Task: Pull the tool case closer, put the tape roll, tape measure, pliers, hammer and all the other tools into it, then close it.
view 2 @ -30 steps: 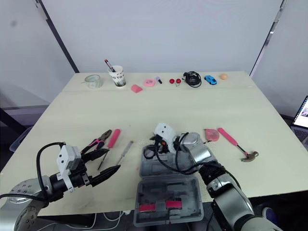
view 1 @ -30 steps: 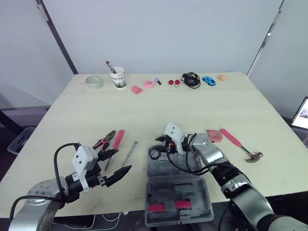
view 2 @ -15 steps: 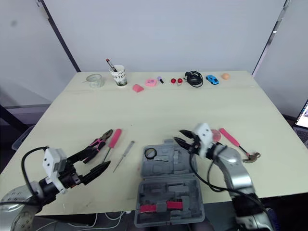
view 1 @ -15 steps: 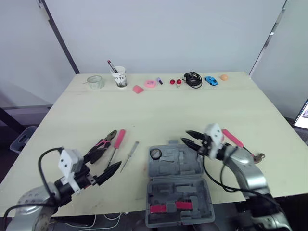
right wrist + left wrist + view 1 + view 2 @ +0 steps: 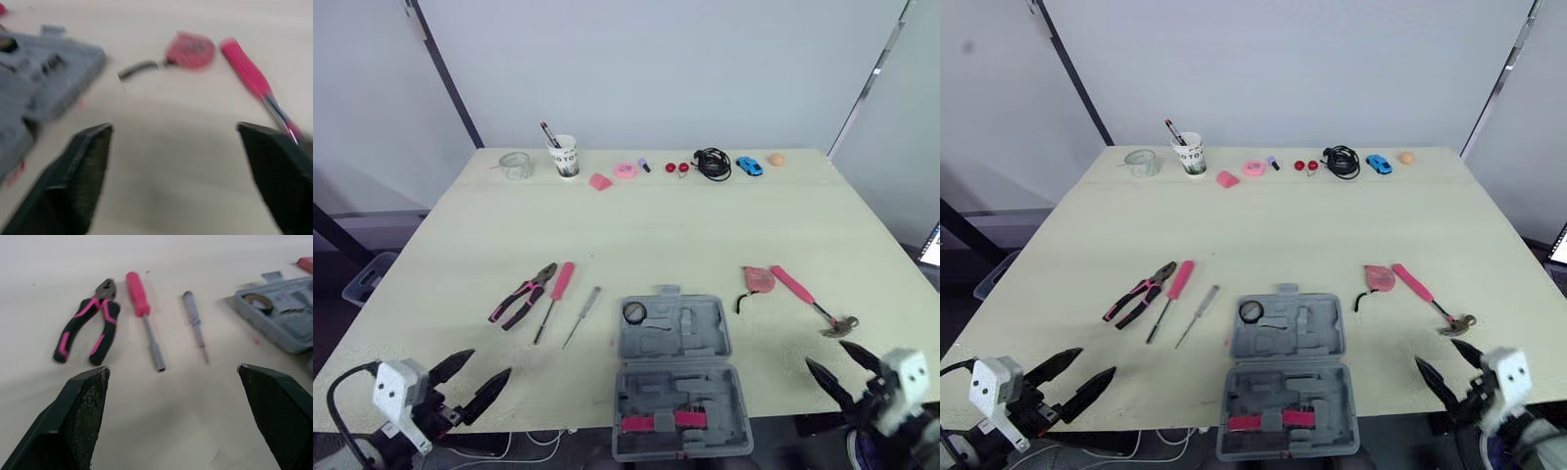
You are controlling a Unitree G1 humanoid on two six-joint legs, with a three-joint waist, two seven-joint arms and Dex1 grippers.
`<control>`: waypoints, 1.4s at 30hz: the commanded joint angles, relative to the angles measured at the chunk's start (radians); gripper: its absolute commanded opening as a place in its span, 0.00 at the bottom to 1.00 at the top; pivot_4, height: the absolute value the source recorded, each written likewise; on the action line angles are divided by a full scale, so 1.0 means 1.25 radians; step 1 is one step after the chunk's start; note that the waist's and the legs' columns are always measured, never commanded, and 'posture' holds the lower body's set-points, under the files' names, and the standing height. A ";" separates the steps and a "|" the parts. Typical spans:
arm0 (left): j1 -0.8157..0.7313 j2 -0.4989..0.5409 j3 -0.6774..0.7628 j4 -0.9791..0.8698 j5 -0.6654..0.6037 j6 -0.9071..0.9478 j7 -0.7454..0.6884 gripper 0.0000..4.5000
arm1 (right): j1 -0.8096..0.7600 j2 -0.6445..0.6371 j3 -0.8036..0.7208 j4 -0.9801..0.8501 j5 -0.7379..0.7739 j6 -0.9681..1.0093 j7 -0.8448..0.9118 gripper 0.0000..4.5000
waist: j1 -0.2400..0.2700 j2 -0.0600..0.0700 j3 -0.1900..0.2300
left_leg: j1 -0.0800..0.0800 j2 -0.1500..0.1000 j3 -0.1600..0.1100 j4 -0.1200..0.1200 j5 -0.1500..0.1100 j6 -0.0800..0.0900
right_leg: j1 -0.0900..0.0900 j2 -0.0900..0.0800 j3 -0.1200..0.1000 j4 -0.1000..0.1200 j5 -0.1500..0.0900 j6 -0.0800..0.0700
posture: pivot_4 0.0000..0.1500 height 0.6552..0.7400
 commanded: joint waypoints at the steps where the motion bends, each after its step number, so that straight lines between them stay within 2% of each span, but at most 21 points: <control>1: 0.018 -0.001 0.033 0.017 -0.005 -0.027 -0.008 1.00 | 0.049 0.011 -0.043 -0.020 0.033 -0.049 0.005 0.98 | -0.005 0.000 0.000 | 0.000 0.000 0.000 0.000 -0.001 -0.001 | 0.000 -0.001 0.000 0.000 0.000 0.000 | 1.00 1.00; 7: 0.037 0.005 0.047 0.056 -0.005 -0.046 -0.026 1.00 | 0.104 0.015 -0.077 -0.012 0.061 -0.068 -0.004 0.98 | -0.003 0.002 0.001 | 0.000 0.000 0.000 0.000 -0.002 -0.003 | -0.001 -0.004 -0.002 0.000 0.000 0.000 | 1.00 1.00; 12: 0.019 0.020 0.031 0.049 -0.004 -0.046 -0.041 1.00 | 0.071 0.000 -0.059 -0.010 0.051 -0.058 -0.020 0.98 | -0.002 0.002 0.001 | 0.000 0.000 0.000 0.000 -0.002 -0.004 | -0.001 -0.005 -0.002 0.000 0.000 0.000 | 1.00 1.00; 19: -0.009 0.074 -0.030 -0.057 -0.012 0.003 -0.093 1.00 | -0.035 -0.015 0.016 -0.045 -0.010 0.028 -0.123 0.98 | -0.002 0.002 0.001 | 0.000 0.000 0.000 0.000 -0.002 -0.003 | -0.001 -0.007 -0.006 0.000 0.001 -0.002 | 1.00 1.00; 23: -0.088 0.100 -0.091 -0.139 -0.032 0.055 -0.084 1.00 | -0.162 0.000 0.094 -0.105 -0.045 0.166 -0.245 0.98 | -0.002 0.002 0.001 | -0.001 -0.001 0.000 0.000 0.000 0.000 | 0.000 -0.004 -0.007 0.000 0.002 -0.004 | 1.00 1.00; 28: -0.167 0.123 -0.136 -0.195 -0.064 0.125 -0.080 1.00 | -0.263 0.040 0.171 -0.128 -0.084 0.269 -0.349 0.98 | -0.002 0.000 -0.001 | 0.000 0.000 0.000 0.001 0.001 0.000 | 0.000 -0.002 -0.007 0.001 0.003 -0.004 | 1.00 1.00; 37: -0.271 0.171 -0.209 -0.248 -0.073 0.183 -0.107 1.00 | -0.402 0.132 0.270 -0.074 -0.162 0.342 -0.481 0.98 | -0.003 0.000 -0.001 | -0.001 -0.002 0.000 0.001 0.001 0.000 | 0.001 0.001 -0.006 0.001 0.003 -0.004 | 1.00 1.00; 42: -0.347 0.198 -0.259 -0.278 -0.078 0.216 -0.118 1.00 | -0.483 0.209 0.259 0.032 -0.209 0.338 -0.602 0.98 | -0.004 0.000 0.000 | -0.001 -0.002 0.000 0.001 0.001 0.000 | 0.001 0.002 -0.005 0.001 0.003 -0.004 | 1.00 1.00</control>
